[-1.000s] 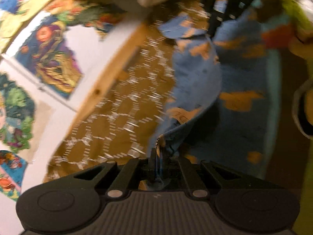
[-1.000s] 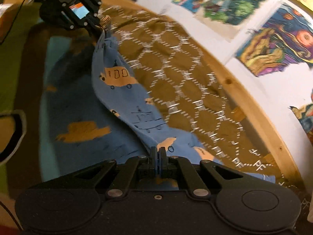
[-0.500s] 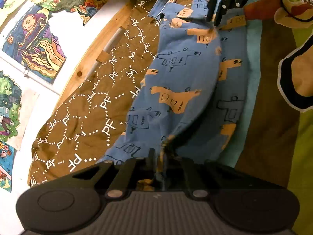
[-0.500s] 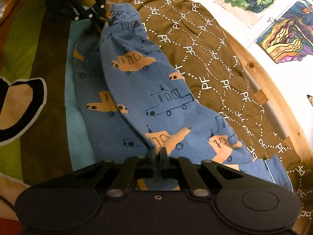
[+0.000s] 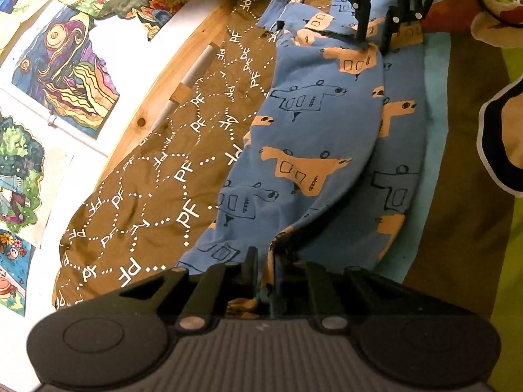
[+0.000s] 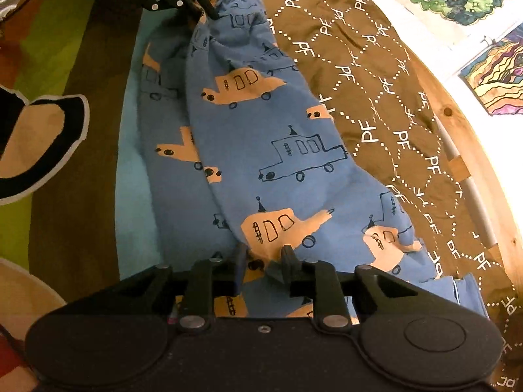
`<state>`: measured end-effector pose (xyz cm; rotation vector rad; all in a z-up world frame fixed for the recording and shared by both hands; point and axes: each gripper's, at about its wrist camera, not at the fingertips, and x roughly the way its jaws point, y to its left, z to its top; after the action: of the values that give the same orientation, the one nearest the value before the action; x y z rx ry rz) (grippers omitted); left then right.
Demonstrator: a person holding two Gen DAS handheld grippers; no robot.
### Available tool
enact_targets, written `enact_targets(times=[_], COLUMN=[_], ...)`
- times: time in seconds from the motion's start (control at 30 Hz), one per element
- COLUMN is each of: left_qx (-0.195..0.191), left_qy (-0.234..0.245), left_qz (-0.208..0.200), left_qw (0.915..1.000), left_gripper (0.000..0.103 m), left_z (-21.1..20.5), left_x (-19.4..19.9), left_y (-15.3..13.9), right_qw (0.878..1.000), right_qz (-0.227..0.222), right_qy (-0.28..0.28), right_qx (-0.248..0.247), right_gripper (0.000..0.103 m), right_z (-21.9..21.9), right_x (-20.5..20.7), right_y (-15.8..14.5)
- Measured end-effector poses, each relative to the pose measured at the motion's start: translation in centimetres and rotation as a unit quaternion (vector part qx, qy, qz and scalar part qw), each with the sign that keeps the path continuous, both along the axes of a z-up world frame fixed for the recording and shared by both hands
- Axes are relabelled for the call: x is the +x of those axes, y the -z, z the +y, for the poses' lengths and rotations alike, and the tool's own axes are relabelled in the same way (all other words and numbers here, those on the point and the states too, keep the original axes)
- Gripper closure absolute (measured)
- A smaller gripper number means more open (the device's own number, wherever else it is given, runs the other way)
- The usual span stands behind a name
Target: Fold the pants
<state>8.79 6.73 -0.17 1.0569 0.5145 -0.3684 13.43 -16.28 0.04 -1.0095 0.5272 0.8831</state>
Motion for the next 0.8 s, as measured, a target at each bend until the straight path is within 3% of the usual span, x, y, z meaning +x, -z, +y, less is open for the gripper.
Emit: enact_targets(times=[0.13,0.2,0.23,0.33,0.37,0.8], left_qx=[-0.003,-0.003,-0.004,-0.008,-0.009,0.013], left_qy=[0.001,-0.001,-0.002,0.000,0.001,0.022], left_qz=[0.005,0.006,0.006,0.009,0.007,0.018], left_qw=[1.0000,1.0000,1.0000,0.9999,0.9999,0.9995], left_gripper=[0.090,0.090,0.091,0.100,0.101,0.102], left_z=[0.0,0.0,0.0,0.2,0.2,1.2], left_x=[-0.1,-0.1,-0.1,-0.2,-0.2,-1.6], left_y=[0.0,0.1,0.1,-0.1,-0.2,-0.1], right_qw=[1.000,0.999,0.999,0.999,0.999,0.999], right_qz=[-0.013,-0.005,-0.002,0.016,0.019,0.039], right_qy=[-0.016,-0.022,-0.025,-0.032,-0.032,-0.024], right_qx=[-0.020,-0.023,-0.025,-0.032,-0.032,0.006], right_gripper=[0.067,0.068,0.071,0.099,0.102,0.103], right_z=[-0.2,0.0,0.1,0.5,0.5,-1.2], right_x=[0.1,0.5,0.5,0.9,0.9,-1.7], right_y=[0.3,0.3,0.3,0.3,0.3,-2.4])
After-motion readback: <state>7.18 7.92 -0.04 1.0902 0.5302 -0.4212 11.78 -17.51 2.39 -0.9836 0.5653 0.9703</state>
